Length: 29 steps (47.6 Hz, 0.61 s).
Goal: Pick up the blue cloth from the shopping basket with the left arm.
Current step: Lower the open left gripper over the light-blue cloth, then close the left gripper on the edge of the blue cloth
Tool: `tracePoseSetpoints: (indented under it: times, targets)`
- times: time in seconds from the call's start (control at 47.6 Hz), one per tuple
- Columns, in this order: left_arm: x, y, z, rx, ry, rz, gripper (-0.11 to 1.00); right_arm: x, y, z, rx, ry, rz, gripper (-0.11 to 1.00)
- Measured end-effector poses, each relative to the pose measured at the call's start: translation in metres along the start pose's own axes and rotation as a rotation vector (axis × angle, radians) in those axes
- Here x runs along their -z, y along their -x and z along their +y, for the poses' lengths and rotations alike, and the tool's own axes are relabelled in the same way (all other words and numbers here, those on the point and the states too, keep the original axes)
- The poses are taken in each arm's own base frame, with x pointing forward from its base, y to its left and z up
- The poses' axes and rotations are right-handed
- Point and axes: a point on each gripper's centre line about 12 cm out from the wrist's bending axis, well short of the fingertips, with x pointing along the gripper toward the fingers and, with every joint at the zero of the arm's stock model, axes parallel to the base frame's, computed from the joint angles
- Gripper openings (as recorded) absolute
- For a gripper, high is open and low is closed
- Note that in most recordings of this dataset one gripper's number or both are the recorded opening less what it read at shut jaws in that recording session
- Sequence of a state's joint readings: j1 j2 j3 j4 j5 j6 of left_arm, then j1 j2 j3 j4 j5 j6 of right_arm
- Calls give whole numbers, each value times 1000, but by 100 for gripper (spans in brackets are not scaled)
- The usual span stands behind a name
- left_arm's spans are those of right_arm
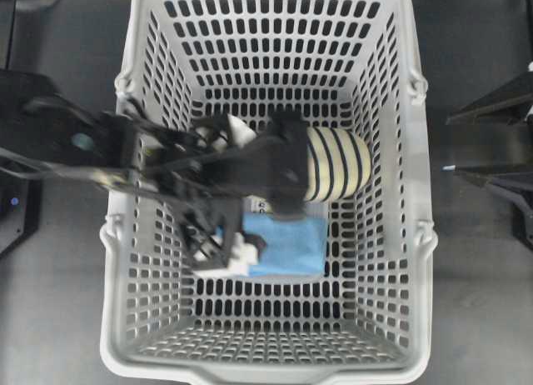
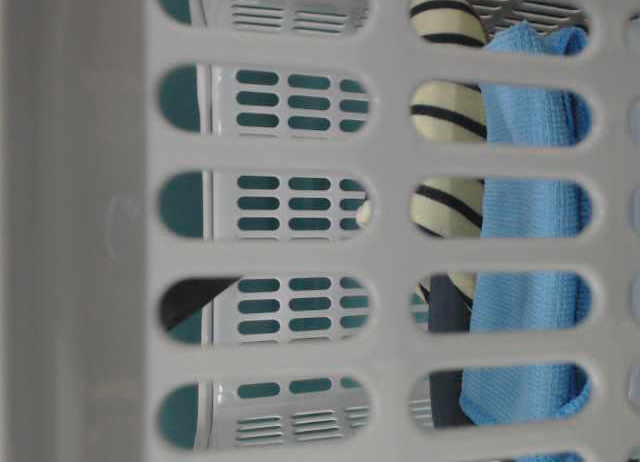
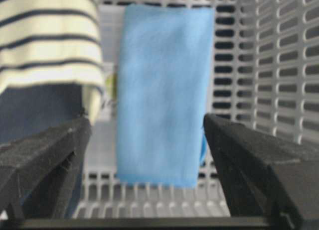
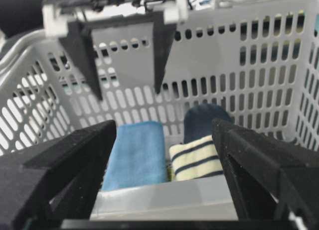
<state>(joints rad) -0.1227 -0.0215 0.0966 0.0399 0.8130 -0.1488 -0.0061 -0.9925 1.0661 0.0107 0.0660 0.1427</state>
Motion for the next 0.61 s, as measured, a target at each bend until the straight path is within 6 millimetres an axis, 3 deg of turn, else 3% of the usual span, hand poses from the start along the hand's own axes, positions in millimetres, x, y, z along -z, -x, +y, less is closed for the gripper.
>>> tracePoseSetpoints:
  times: [0.294, 0.609]
  targets:
    - [22, -63, -10, -10, -32, 188, 90, 0, 0, 0, -1, 0, -6, 75]
    - [42, -96, -10, -9, -112, 269, 90, 5, 0, -1, -1, -3, -18, 75]
